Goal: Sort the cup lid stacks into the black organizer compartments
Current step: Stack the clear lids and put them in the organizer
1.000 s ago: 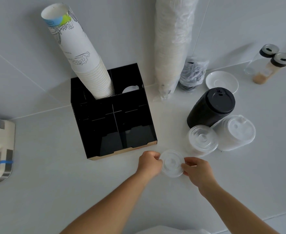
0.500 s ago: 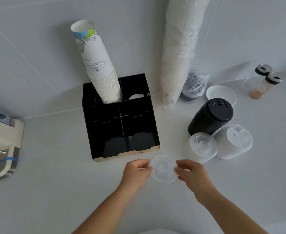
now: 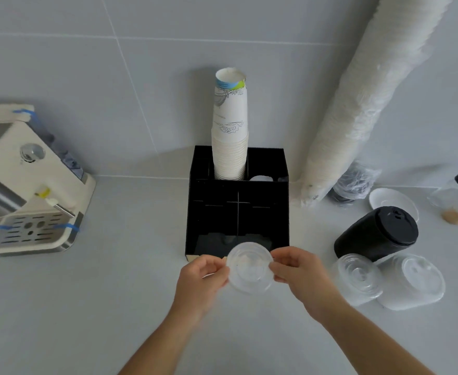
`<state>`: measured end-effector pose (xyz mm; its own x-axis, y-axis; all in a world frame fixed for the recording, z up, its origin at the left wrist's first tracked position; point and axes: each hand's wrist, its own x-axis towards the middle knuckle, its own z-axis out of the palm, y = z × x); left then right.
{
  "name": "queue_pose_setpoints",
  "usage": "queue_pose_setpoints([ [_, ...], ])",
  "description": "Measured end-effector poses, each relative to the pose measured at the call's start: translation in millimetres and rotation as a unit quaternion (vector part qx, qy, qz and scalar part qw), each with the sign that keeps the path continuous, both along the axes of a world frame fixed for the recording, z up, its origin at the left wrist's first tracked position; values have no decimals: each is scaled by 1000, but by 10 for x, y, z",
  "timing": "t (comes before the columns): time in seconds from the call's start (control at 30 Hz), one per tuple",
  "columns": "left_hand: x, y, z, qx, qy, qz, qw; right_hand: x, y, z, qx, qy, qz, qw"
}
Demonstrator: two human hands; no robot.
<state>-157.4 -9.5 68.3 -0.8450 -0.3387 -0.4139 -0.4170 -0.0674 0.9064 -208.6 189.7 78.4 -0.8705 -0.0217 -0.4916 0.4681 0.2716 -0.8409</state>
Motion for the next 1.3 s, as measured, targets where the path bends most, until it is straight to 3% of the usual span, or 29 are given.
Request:
queue_pose_setpoints([
  [0.2,-72,-277,-41,4,-9,79,997,-353,-477,52,58,22,84,994],
  [0.37,-199,-374,-93,46,-18,83,995,-717,-779,15,131,50,161,977],
  [0.67,-370,-454,-271,131,-89,85,984,-1210,-1287,-55,296,119,346,882],
  [0.93,-580,-439,-315,189,-152,109,964,-1404,-1522,-203,394,103,407,817],
  [1.1,-735,-417,-299,251,-166,141,943,-1447,-1619,-239,371,37,390,842],
  [1.3,-814,-462,-288,239,-160,120,950,-1457,-1705,-180,271,-61,315,908],
])
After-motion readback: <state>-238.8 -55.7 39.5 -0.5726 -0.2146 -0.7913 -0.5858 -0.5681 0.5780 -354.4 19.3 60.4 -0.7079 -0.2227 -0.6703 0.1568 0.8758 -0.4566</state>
